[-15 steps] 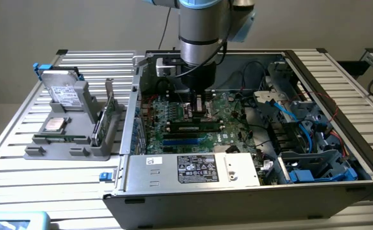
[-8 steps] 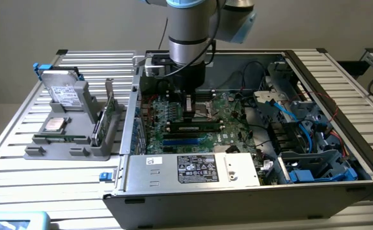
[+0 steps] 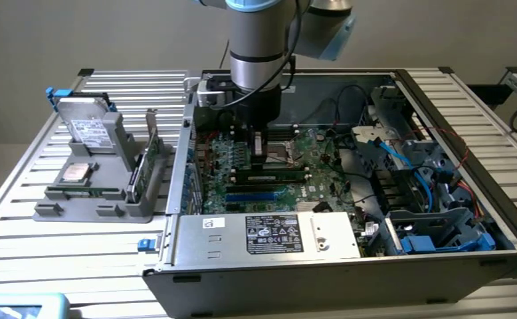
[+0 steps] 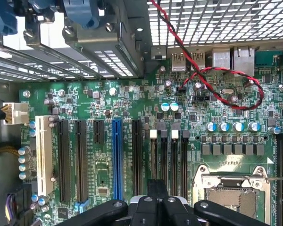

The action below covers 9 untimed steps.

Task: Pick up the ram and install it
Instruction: 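Press down the ram until it locks into place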

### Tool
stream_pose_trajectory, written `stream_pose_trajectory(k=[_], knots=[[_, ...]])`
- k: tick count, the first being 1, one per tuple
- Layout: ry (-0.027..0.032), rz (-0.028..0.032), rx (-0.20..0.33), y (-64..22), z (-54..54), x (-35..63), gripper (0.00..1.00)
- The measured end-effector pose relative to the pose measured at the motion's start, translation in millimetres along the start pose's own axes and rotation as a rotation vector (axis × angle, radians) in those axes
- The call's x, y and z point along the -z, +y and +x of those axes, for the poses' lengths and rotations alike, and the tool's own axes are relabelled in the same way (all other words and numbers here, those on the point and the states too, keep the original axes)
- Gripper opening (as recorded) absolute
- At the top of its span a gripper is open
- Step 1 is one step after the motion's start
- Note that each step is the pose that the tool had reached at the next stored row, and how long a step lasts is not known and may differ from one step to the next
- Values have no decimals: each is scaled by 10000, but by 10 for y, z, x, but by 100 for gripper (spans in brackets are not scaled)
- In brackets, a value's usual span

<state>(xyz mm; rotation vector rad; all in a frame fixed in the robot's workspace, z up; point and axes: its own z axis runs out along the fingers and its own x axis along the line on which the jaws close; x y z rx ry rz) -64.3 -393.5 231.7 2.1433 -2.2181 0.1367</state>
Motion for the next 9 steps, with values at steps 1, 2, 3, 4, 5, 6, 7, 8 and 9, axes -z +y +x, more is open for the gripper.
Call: stream_pose_trajectory(k=[1, 2, 3, 4, 5, 6, 7, 8, 9], knots=[[1, 0, 1, 2, 0, -5, 11], [2, 0, 1, 6, 0, -9, 11], [1, 0, 3, 7, -1, -12, 11], [0, 1, 4, 9, -1, -16, 11], [0, 1, 5, 10, -2, -21, 11], [0, 1, 7, 11, -2, -25, 11], [0, 1, 8, 13, -3, -30, 11], [0, 1, 11, 13, -3, -35, 11], [3, 0, 13, 14, -3, -39, 11]])
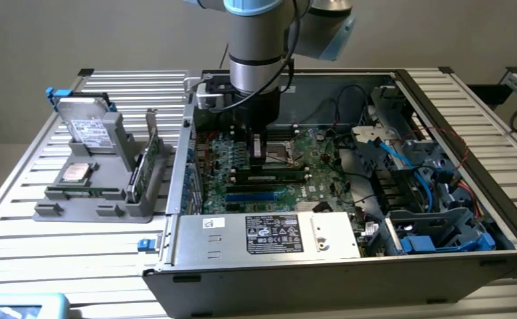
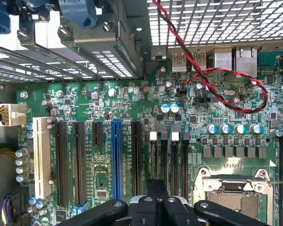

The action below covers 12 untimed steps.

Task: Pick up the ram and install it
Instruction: 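Press down the ram until it locks into place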

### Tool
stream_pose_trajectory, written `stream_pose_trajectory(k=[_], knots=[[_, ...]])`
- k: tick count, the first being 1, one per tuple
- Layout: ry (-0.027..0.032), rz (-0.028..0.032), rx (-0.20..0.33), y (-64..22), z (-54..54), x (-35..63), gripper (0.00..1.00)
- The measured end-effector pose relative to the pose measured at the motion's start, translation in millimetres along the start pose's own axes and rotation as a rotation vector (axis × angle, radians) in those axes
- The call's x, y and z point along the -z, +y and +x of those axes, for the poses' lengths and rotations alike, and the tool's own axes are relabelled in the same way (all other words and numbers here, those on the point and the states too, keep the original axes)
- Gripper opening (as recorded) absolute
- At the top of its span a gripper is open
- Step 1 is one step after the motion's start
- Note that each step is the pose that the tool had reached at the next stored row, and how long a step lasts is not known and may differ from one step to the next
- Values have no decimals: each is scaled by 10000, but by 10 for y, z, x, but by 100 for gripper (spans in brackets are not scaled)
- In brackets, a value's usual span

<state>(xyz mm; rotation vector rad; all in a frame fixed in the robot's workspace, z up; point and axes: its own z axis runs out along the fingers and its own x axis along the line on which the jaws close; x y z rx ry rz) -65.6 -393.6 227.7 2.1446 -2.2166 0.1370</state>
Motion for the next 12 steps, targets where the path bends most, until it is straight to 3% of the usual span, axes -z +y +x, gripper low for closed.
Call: stream_pose_trajectory(k=[12], knots=[[-11, 5, 9, 5, -4, -26, 11]])
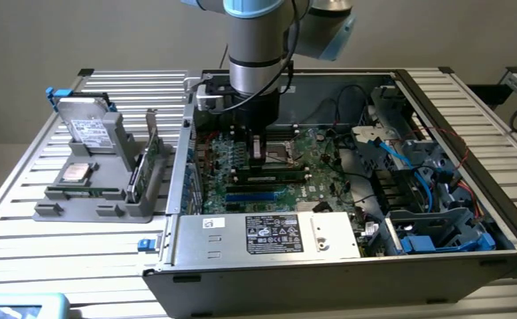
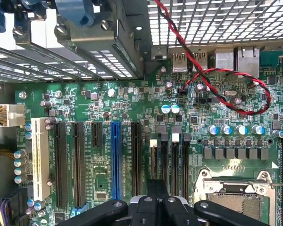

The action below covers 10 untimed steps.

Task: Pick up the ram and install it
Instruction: 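Press down the ram until it locks into place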

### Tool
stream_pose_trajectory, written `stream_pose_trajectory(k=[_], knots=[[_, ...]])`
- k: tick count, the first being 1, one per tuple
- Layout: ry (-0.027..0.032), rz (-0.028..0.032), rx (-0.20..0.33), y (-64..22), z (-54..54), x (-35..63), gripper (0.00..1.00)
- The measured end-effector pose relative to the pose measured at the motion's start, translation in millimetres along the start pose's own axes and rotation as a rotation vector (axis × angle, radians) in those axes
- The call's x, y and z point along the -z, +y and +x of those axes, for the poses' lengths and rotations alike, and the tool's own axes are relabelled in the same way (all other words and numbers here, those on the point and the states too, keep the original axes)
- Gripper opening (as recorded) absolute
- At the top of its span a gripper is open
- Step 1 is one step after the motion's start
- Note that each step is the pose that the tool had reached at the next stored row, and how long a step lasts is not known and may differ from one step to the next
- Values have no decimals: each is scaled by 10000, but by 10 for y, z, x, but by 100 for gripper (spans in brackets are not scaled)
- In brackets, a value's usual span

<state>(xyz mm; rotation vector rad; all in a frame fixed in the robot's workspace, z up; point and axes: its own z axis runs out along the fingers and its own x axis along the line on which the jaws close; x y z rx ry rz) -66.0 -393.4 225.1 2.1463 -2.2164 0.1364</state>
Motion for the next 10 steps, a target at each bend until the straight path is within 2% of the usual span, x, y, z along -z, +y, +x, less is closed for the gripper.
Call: stream_pose_trajectory(k=[1, 5, 10], knots=[[-12, 9, -1, -2, 1, 24, 11], [7, -2, 0, -48, 15, 150, 11], [8, -6, 2, -208, 27, 205, 11]])
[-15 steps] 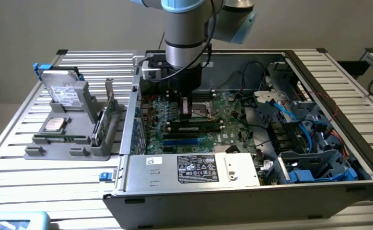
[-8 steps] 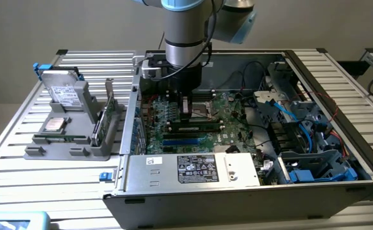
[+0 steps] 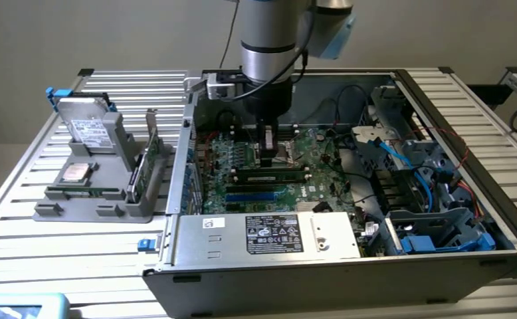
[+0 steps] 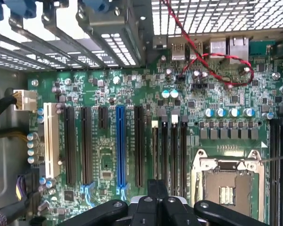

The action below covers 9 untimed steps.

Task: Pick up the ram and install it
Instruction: 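Press down the ram until it locks into place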

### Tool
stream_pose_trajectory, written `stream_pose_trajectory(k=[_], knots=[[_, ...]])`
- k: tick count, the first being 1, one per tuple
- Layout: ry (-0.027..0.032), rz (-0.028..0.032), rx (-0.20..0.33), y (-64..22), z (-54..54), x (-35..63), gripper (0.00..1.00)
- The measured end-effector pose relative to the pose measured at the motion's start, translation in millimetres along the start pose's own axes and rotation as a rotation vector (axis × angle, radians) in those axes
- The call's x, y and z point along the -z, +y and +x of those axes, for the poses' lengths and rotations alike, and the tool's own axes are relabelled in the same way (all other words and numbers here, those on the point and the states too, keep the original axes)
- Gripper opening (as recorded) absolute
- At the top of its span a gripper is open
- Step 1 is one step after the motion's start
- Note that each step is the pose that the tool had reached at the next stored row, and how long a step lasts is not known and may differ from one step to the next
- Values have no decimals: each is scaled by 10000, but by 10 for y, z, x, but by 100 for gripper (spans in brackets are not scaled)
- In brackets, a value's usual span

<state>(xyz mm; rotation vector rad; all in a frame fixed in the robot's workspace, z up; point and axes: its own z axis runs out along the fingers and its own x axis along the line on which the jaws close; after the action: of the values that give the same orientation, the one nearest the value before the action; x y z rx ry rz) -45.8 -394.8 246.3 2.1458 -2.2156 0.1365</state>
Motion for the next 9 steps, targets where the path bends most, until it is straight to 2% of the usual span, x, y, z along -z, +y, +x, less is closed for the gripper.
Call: stream_pose_trajectory(k=[4, 9], knots=[[-1, -1, 0, -120, 15, 16, 11], [0, -4, -1, -139, 17, 16, 11]])
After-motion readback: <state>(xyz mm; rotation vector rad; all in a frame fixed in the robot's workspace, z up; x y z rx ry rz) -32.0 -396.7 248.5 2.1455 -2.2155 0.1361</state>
